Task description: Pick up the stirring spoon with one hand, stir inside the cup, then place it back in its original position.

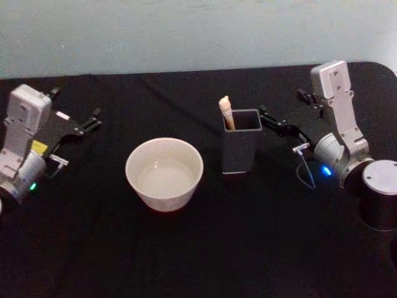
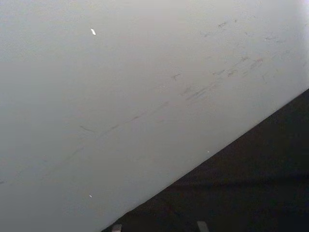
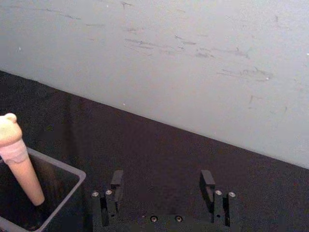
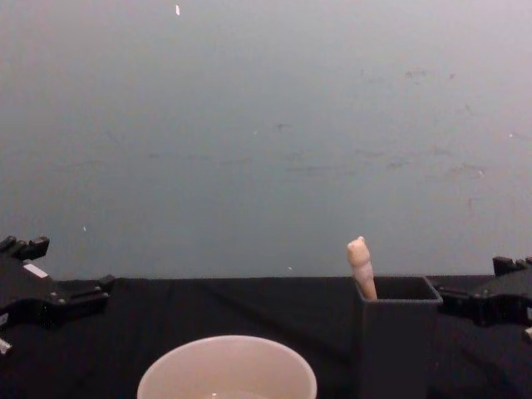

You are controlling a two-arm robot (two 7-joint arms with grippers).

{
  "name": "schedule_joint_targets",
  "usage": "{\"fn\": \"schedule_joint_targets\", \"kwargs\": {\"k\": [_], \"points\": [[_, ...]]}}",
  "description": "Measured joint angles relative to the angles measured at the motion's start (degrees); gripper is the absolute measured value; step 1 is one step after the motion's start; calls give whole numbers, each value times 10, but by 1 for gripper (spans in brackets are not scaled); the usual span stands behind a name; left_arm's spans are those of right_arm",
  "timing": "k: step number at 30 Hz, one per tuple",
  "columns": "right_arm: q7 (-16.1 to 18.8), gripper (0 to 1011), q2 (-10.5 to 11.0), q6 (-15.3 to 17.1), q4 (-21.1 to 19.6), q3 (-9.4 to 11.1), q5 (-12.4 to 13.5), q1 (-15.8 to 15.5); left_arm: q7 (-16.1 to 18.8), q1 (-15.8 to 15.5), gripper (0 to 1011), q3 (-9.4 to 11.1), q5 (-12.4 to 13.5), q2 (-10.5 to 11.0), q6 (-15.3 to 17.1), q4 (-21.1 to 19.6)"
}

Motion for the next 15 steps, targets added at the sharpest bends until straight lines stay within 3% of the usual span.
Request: {"fn": "schedule_joint_targets", "kwargs": {"k": [15], "points": [[0, 1002, 0, 0, 0, 0, 0, 0, 0, 0, 1001, 0, 0, 0, 0, 0]]}}
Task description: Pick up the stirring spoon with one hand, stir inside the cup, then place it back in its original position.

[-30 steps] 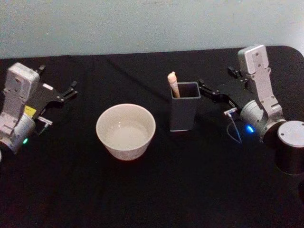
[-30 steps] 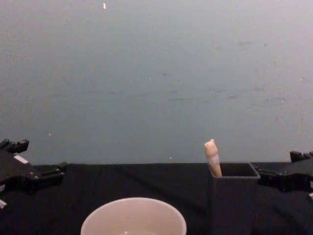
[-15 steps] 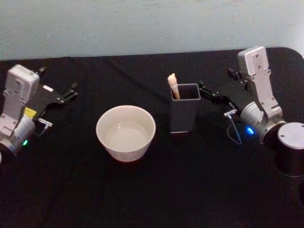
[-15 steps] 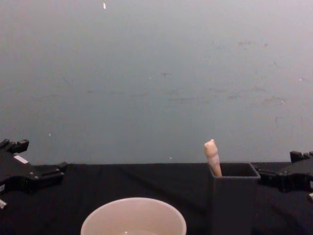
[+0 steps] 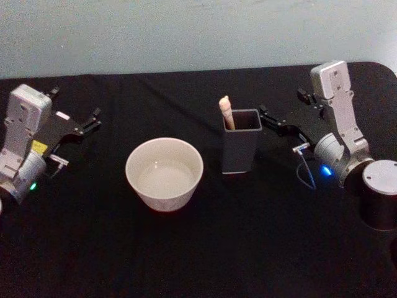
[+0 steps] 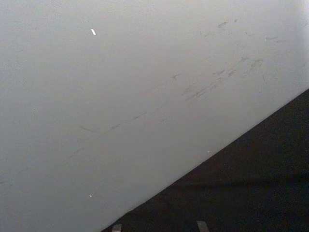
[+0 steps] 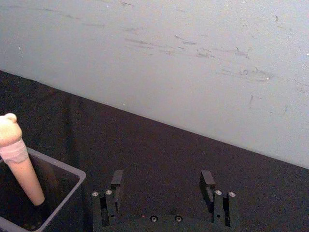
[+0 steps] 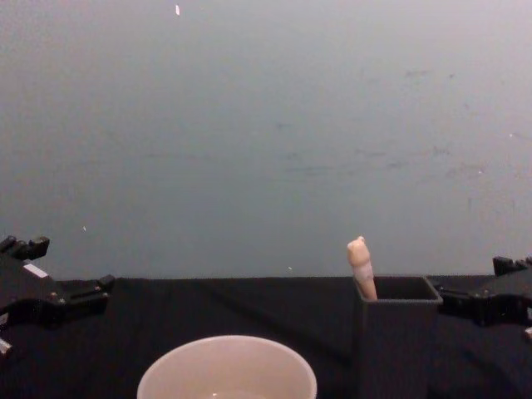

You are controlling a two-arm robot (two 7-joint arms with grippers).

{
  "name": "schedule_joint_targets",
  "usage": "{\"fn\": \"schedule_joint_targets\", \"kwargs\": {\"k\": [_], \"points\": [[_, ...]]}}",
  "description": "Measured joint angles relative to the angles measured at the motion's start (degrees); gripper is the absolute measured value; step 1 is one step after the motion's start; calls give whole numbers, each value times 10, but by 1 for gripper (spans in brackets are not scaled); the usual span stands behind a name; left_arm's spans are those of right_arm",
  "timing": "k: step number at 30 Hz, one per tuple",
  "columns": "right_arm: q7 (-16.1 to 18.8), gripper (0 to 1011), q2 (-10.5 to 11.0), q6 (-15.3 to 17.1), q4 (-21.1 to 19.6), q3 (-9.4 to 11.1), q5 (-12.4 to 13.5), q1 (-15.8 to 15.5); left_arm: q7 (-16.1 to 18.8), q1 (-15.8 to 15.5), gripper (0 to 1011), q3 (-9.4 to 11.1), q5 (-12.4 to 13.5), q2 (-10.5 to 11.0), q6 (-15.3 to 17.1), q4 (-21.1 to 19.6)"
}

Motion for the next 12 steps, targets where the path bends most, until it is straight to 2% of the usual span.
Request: {"fn": "schedule_joint_targets", "kwargs": {"k": [12], "points": [[0, 1003, 0, 0, 0, 0, 0, 0, 0, 0, 1001, 0, 0, 0, 0, 0]]}}
